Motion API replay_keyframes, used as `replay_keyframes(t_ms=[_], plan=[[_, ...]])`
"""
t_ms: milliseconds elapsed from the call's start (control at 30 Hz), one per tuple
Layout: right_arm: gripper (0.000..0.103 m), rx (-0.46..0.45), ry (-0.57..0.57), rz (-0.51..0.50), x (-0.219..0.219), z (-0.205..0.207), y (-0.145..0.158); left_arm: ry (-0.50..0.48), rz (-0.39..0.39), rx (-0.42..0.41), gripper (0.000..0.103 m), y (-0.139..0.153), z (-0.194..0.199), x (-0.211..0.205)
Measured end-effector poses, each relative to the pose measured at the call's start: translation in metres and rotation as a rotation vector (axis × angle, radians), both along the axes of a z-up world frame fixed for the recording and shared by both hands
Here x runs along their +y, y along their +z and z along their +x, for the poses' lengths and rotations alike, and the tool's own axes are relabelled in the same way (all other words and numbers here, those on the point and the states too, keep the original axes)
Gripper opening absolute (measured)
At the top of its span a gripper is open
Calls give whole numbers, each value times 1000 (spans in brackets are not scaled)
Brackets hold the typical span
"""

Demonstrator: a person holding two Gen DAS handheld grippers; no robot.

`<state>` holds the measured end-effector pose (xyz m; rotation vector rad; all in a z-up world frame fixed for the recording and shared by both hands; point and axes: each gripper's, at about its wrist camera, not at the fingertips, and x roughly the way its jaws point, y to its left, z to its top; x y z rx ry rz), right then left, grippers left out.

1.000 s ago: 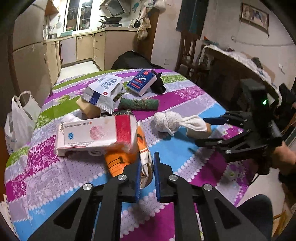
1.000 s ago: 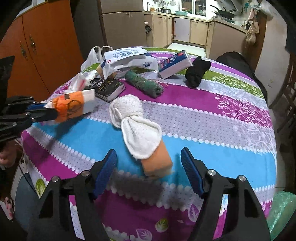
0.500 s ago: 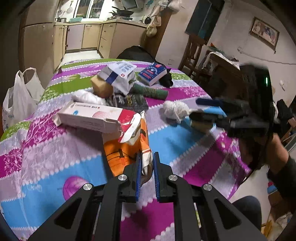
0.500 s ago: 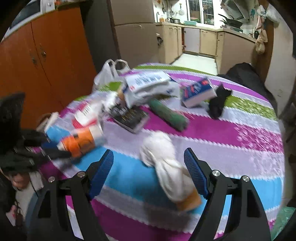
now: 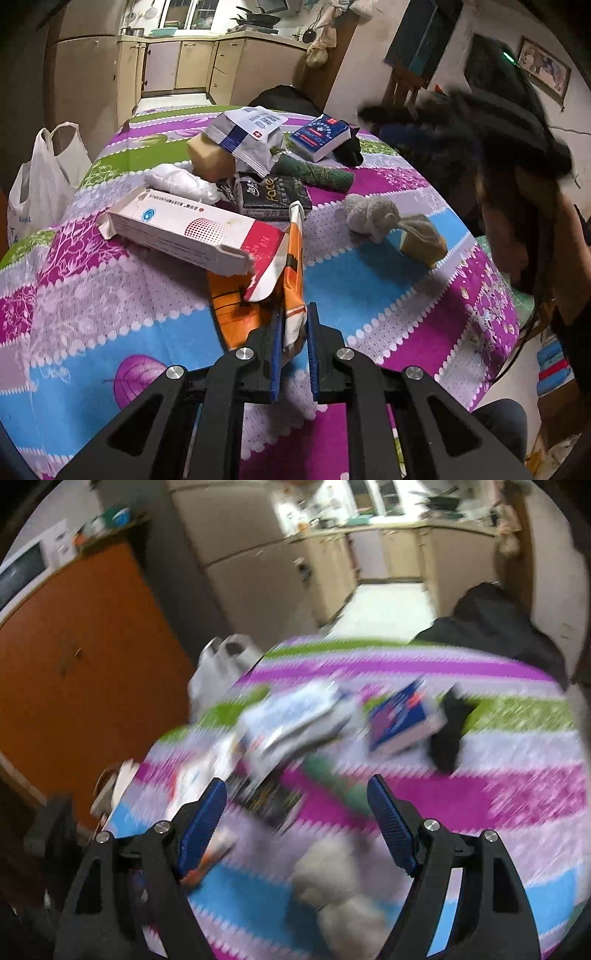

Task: Collect trash
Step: 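Close the left tool on the orange tube while the right tool grasps the blue medicine box, then carry the orange tube and blue box with both tools over the green bin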

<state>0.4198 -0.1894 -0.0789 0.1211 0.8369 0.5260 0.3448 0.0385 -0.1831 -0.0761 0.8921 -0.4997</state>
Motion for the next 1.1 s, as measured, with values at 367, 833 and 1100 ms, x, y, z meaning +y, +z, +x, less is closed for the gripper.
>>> replay_keyframes(t_ms=[367,833,1100], plan=[[61,70,-126,-273,-5,96,-26,-52,-56,8,12,-2,-5,-14],[31,-43,-97,-475,29,85,-41,-19,-100,25,12,0,-3,-11],[21,-106,-75,-377,19,42,-14,8,-98,-20,13,10,-15,-9]])
